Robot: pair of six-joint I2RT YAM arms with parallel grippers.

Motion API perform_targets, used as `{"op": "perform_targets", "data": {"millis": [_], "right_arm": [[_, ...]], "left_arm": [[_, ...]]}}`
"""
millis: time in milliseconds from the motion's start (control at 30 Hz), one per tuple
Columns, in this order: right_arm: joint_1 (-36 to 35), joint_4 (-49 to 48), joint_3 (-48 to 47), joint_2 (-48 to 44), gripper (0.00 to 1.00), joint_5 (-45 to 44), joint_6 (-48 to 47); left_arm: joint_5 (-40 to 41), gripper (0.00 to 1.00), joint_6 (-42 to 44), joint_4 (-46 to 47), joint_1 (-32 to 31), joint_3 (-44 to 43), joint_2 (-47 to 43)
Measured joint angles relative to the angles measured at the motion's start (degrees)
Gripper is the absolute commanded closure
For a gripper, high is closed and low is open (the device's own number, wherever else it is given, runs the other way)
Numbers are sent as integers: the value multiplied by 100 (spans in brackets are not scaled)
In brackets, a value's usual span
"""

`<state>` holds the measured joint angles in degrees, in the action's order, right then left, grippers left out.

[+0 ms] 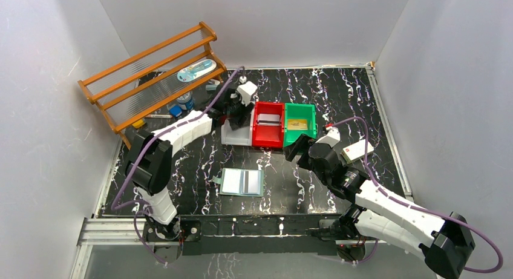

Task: Take the credit cards out of the card holder

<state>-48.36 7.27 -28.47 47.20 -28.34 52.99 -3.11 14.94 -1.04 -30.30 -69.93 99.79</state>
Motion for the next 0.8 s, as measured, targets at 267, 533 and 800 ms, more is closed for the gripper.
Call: {"op": "perform_targets", "data": {"millis": [267, 533, 800], "right_arm": [[4, 79, -4, -31, 7, 2, 107], [4, 184, -4, -195, 7, 0, 177], [4, 184, -4, -205, 7, 0, 236]], "left_arm": [[-608, 93, -1801, -1209, 542, -1340, 789], [-1034, 97, -2623, -1803, 608, -1338, 1088], [-699, 100, -2752, -2330, 468, -1499, 1532]]}}
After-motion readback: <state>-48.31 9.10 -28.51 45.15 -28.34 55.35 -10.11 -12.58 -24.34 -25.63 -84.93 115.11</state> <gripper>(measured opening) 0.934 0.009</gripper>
